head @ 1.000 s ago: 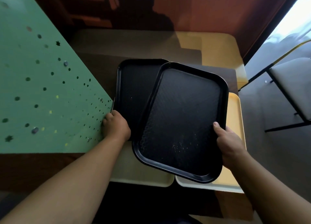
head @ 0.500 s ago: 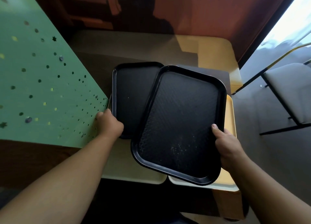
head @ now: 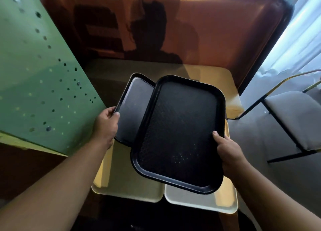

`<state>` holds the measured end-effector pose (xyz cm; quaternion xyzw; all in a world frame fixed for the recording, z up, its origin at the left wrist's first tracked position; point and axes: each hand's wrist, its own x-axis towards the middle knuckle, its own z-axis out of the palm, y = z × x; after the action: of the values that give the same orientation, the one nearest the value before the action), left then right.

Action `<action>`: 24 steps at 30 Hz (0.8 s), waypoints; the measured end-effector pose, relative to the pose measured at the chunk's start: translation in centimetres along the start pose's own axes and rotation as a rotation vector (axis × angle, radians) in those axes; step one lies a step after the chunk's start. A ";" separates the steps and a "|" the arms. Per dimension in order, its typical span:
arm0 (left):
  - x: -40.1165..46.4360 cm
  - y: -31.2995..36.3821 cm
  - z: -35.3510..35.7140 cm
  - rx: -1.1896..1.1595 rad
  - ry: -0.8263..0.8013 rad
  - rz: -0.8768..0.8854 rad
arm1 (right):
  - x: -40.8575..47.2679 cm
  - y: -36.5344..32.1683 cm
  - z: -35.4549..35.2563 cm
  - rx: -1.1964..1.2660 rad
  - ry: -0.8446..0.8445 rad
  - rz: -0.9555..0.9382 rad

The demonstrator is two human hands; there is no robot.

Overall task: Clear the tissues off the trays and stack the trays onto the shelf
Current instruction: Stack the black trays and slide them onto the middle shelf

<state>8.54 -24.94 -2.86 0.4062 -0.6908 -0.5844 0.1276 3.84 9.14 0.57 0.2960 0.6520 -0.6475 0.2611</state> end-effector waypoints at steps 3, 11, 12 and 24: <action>-1.6 0.1 -1.0 -0.115 -0.022 0.008 | -0.6 -1.7 0.4 -0.010 -0.027 -0.031; -5.5 0.7 -2.0 -0.479 -0.092 -0.036 | -2.2 -4.1 0.6 -0.046 -0.061 -0.085; -5.7 0.8 -2.2 -0.501 -0.102 -0.029 | -2.5 -4.1 0.5 -0.050 -0.064 -0.081; -10.1 2.7 -1.6 -0.567 -0.206 -0.093 | -5.1 -5.2 1.1 -0.102 -0.111 -0.139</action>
<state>14.90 -18.93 3.06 0.3240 -0.4900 -0.7974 0.1382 3.56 7.87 7.79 0.2002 0.6875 -0.6454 0.2659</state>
